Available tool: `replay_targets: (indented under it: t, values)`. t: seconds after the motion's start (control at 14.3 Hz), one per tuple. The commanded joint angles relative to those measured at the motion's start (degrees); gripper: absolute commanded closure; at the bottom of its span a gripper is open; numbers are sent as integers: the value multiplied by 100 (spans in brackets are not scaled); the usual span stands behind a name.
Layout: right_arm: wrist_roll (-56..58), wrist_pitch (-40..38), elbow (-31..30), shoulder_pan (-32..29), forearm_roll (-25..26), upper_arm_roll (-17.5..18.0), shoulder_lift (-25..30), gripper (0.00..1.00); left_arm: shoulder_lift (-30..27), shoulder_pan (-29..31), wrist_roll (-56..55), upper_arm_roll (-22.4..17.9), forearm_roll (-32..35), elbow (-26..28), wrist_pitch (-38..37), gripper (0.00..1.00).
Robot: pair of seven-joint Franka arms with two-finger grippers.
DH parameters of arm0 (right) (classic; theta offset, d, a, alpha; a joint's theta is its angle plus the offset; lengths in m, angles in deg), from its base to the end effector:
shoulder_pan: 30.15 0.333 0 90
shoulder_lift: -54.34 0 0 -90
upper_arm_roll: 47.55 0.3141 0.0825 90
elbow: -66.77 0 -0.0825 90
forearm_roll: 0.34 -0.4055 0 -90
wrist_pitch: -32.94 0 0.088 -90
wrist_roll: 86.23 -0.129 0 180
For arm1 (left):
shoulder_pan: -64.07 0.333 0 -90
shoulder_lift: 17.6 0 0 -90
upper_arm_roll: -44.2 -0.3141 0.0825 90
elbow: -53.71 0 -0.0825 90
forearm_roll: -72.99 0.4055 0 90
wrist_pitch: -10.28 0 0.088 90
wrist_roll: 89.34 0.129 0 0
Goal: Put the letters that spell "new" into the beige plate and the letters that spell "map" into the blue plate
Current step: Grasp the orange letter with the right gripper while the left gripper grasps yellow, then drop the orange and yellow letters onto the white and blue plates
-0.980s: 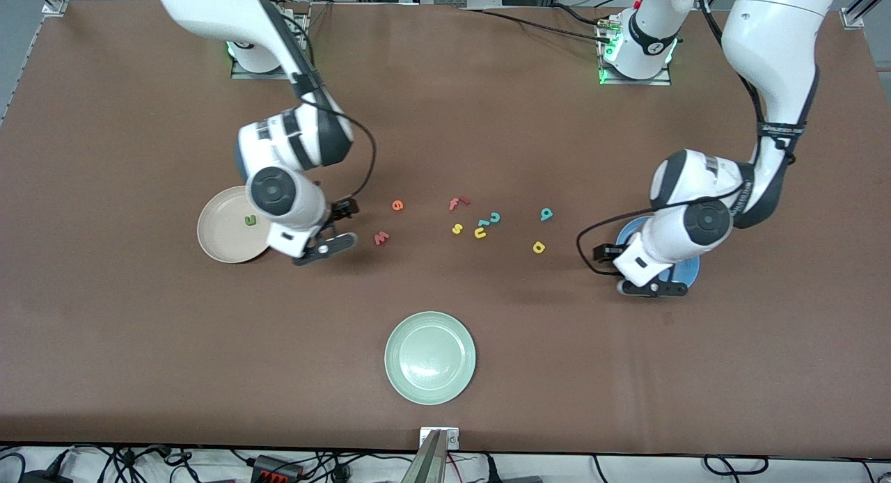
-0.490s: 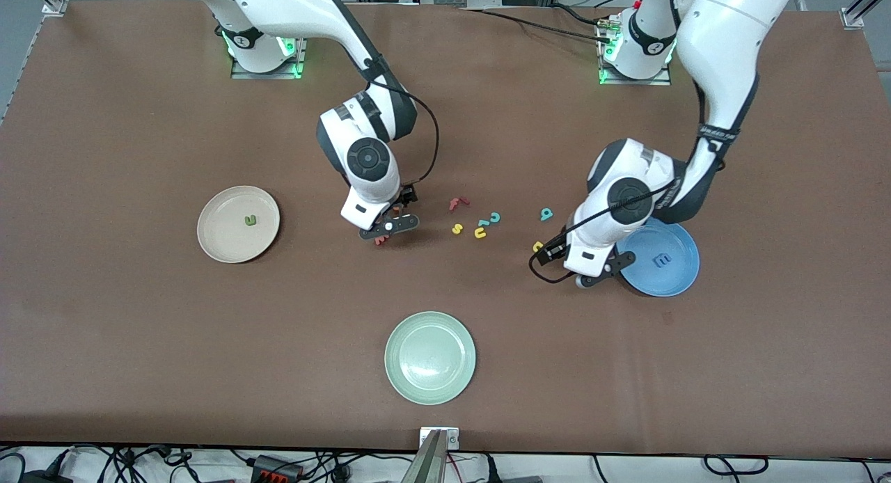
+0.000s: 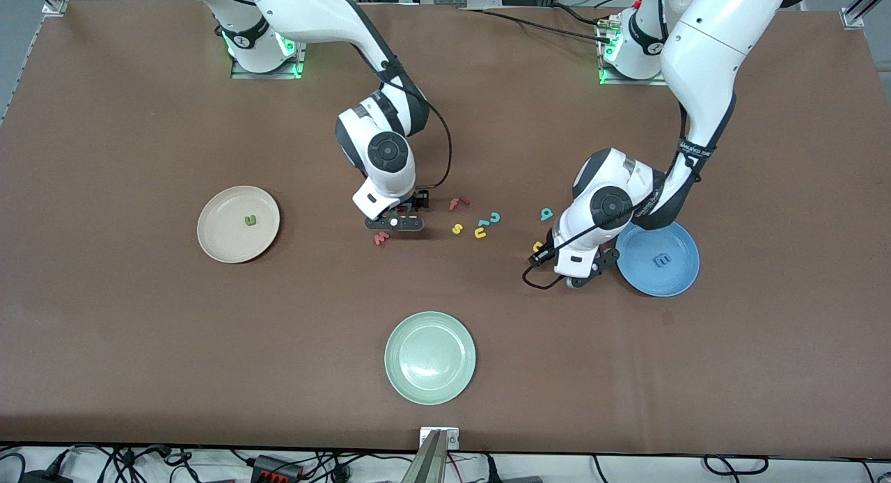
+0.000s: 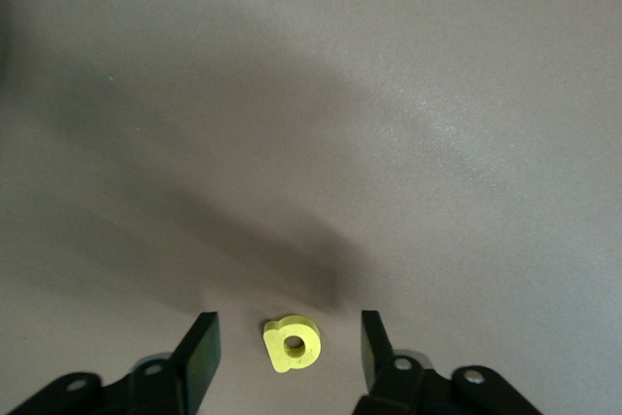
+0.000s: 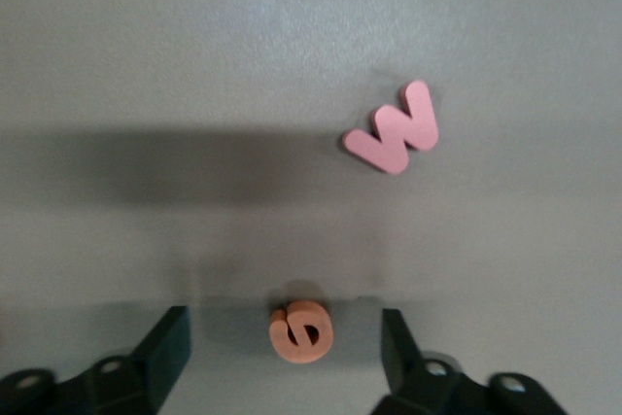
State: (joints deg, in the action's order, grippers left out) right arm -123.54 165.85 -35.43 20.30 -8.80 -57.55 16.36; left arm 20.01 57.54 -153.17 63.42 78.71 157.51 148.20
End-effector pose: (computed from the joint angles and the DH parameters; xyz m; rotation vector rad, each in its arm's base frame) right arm 0.4927 0.4305 0.1378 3.0624 -0.0336 -0.1284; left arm 0.5989 -0.2790 0.1533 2.8933 0.9785 -0.1708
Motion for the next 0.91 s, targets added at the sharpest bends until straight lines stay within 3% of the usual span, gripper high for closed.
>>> replay_targets:
  t: [0.0, 0.21, 0.42, 0.63, 0.77, 0.84]
  values:
    - [-338, 77, -116, 167, -77, -72, 54, 20, 62, -25, -67, 20, -71, 71, 138, 39]
    - [-374, 94, -125, 149, -77, -72, 45, 26, 168, -112, -67, 20, -71, 71, 174, 39]
    - [-374, 156, -125, 106, -77, -72, -16, 34, 133, -130, -76, 29, -71, 141, 165, 48]
    - [-356, 165, -125, 79, -77, -72, -16, 48, 150, -130, -24, 20, -62, 150, 165, 69]
    - [-304, 156, -116, 44, -77, -72, -25, 64, 141, -121, 3, 20, -62, 141, 165, 86]
    - [-286, 156, -116, 44, -77, -72, -16, 70, 107, -86, 20, 20, -62, 141, 139, 86]
